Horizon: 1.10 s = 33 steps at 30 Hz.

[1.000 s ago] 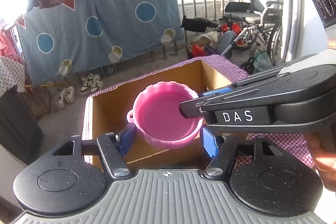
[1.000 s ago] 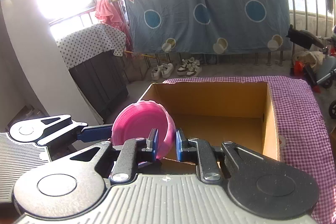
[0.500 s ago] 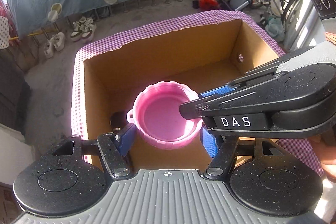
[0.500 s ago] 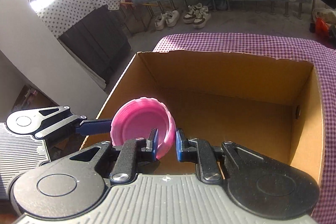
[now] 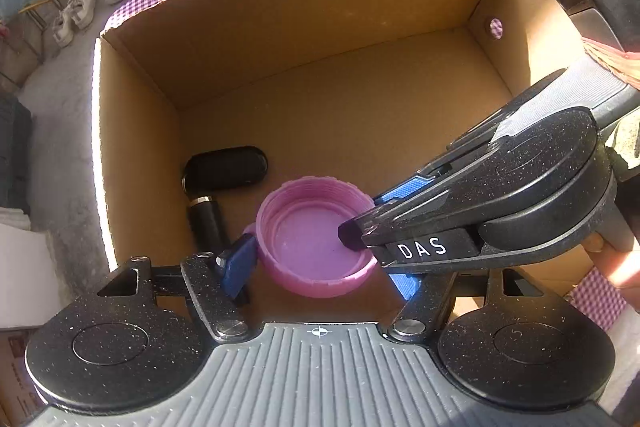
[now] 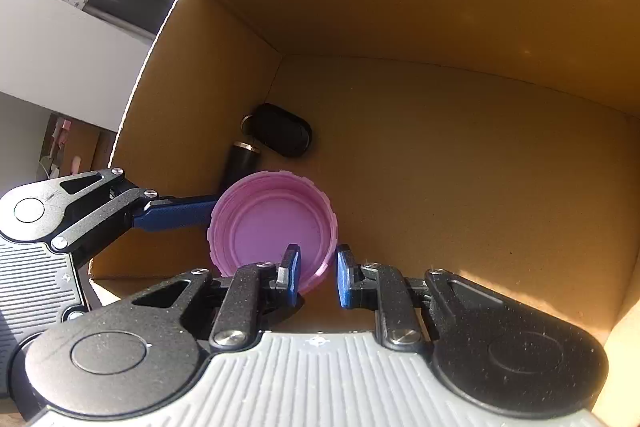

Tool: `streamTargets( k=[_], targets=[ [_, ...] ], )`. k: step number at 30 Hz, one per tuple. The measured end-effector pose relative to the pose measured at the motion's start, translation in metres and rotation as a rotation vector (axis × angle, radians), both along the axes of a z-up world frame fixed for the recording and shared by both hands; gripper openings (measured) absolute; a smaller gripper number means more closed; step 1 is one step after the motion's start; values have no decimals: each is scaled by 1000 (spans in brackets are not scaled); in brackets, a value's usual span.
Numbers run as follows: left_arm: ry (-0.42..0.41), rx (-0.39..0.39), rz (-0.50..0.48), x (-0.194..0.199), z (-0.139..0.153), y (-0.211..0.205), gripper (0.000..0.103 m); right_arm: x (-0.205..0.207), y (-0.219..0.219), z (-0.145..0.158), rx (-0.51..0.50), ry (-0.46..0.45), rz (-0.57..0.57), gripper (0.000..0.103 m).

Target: Organize rigid objects

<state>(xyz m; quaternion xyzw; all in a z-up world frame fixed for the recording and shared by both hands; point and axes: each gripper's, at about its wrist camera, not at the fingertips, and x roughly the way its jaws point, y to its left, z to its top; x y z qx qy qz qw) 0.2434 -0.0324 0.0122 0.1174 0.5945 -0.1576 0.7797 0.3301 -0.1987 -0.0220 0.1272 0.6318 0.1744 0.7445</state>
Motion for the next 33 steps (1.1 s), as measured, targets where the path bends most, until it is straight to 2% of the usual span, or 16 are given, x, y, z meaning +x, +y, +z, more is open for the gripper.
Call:
streamTargets(
  k=[5,12,17,22,25,28,33],
  targets=[
    [-12,-13,1,-8,9,-3,75,-1,-1,0,26,15,-13,24],
    [-92,-41,11,-37,41,-4,75,-23,-10,31,48,-89,-50,25],
    [-199,-78,2,-77,74,-1,75,-71,-35,69,107,-215,-118,25],
    [-319,-138,-32,-120,93,-4,77,-150,-65,98,160,-373,-214,25],
    [-360,-177,-61,-146,87,-12,78,-199,-80,92,212,-425,-288,25],
    [-360,-221,-81,-166,64,-20,78,-236,-92,70,251,-420,-368,25],
    [-413,-197,-133,-193,24,-53,77,-267,-97,20,264,-400,-492,25]
  ],
)
